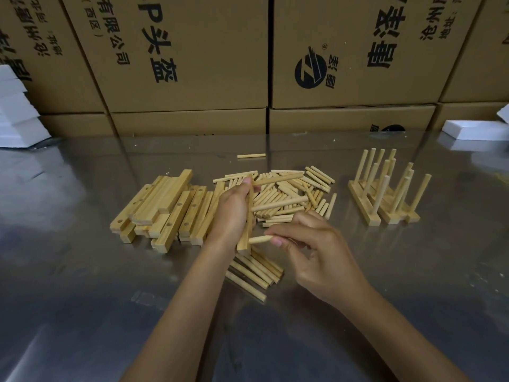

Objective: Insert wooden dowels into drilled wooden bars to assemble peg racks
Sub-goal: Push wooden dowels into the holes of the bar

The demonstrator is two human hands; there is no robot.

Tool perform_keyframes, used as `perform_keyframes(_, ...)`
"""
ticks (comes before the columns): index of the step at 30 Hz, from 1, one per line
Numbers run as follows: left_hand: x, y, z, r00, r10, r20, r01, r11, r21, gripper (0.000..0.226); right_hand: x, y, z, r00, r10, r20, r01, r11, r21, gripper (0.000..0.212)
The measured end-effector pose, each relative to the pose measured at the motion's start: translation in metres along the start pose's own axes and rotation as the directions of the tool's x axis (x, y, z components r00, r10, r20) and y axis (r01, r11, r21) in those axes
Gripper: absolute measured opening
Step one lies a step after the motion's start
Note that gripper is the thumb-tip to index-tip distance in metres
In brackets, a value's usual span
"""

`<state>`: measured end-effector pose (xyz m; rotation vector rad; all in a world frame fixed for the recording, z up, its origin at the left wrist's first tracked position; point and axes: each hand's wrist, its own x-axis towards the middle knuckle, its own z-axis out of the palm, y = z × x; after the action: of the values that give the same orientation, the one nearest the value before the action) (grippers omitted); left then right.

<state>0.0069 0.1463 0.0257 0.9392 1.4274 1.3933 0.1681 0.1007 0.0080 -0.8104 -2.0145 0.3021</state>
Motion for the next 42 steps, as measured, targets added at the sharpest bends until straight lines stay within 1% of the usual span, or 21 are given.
perform_keyframes(6,0.002,-0.001,0.004,0.998,0.032,-0.045,-0.033,0.999,-0.015,0.043,-0.002,-0.002,0.003,0.999,0.052,-0.009,-0.052,0.998,0.027,0.017)
perform_keyframes(10,-0.002,-0.003,0.008,0.997,0.064,-0.039,-0.065,0.998,-0.012,0.042,-0.004,0.002,0.002,0.994,0.113,0.010,-0.113,0.991,0.072,0.017)
perform_keyframes(13,-0.005,-0.002,0.009,0.990,0.131,-0.054,-0.132,0.991,-0.010,0.041,-0.003,0.003,0.001,0.980,0.191,0.048,-0.197,0.962,0.188,0.016)
perform_keyframes(15,-0.007,-0.002,0.010,0.980,0.181,-0.087,-0.182,0.983,-0.001,0.039,0.000,0.005,-0.003,0.954,0.283,0.099,-0.300,0.906,0.300,0.016)
perform_keyframes(17,-0.008,-0.004,0.012,0.973,0.209,-0.101,-0.210,0.978,0.006,0.039,0.004,0.006,-0.008,0.900,0.417,0.126,-0.432,0.820,0.375,0.022)
perform_keyframes(18,-0.008,-0.006,0.013,0.974,0.203,-0.104,-0.205,0.979,-0.006,0.040,0.006,0.008,-0.011,0.861,0.489,0.140,-0.494,0.743,0.452,0.029)
perform_keyframes(20,-0.008,-0.007,0.014,0.983,0.140,-0.115,-0.148,0.987,-0.068,0.044,0.008,0.012,-0.016,0.778,0.587,0.222,-0.572,0.518,0.636,0.047)
perform_keyframes(21,-0.008,-0.007,0.014,0.989,0.099,-0.114,-0.112,0.987,-0.113,0.045,0.008,0.013,-0.017,0.753,0.599,0.272,-0.605,0.467,0.645,0.049)
perform_keyframes(22,-0.008,-0.007,0.015,0.993,0.062,-0.102,-0.077,0.986,-0.149,0.047,0.007,0.014,-0.017,0.742,0.589,0.320,-0.641,0.483,0.596,0.045)
perform_keyframes(23,-0.009,-0.008,0.015,0.996,0.032,-0.077,-0.044,0.985,-0.166,0.048,0.005,0.012,-0.014,0.738,0.568,0.364,-0.667,0.531,0.523,0.037)
perform_keyframes(24,-0.009,-0.008,0.016,0.999,0.011,-0.041,-0.018,0.985,-0.173,0.049,0.003,0.011,-0.009,0.752,0.543,0.374,-0.658,0.592,0.465,0.025)
perform_keyframes(26,-0.010,-0.008,0.017,0.998,0.008,0.056,0.002,0.983,-0.186,0.049,0.003,0.010,-0.001,0.801,0.528,0.282,-0.597,0.671,0.440,0.003)
perform_keyframes(28,-0.010,-0.005,0.018,0.990,0.023,0.142,0.008,0.976,-0.218,0.046,0.004,0.016,-0.003,0.829,0.534,0.170,-0.549,0.715,0.433,0.006)
perform_keyframes(29,-0.010,-0.003,0.018,0.985,0.030,0.167,0.011,0.970,-0.243,0.045,0.005,0.019,-0.009,0.840,0.520,0.155,-0.533,0.738,0.414,0.005)
perform_keyframes(32,-0.011,-0.003,0.020,0.983,0.068,0.173,-0.022,0.967,-0.252,0.041,0.004,0.026,-0.023,0.859,0.469,0.205,-0.512,0.788,0.344,0.005)
perform_keyframes(33,-0.011,-0.004,0.020,0.983,0.078,0.169,-0.037,0.972,-0.233,0.039,0.004,0.027,-0.024,0.862,0.470,0.189,-0.507,0.798,0.327,0.007)
perform_keyframes(35,-0.012,-0.006,0.020,0.978,0.083,0.191,-0.040,0.975,-0.220,0.035,0.003,0.032,-0.023,0.873,0.477,0.099,-0.484,0.828,0.282,0.026)
perform_keyframes(37,-0.013,-0.006,0.020,0.971,0.075,0.225,-0.028,0.978,-0.206,0.033,0.004,0.038,-0.022,0.855,0.519,0.005,-0.506,0.831,0.232,0.037)
perform_keyframes(39,-0.012,-0.005,0.020,0.976,0.073,0.207,-0.045,0.990,-0.137,0.039,0.005,0.047,-0.025,0.814,0.570,-0.111,-0.556,0.820,0.134,0.040)
perform_keyframes(40,-0.010,-0.005,0.021,0.980,0.078,0.182,-0.061,0.994,-0.095,0.043,0.005,0.052,-0.028,0.778,0.601,-0.182,-0.595,0.798,0.092,0.042)
perform_keyframes(42,-0.008,-0.006,0.021,0.985,0.092,0.144,-0.087,0.995,-0.043,0.047,0.002,0.065,-0.037,0.681,0.662,-0.312,-0.690,0.723,0.029,0.043)
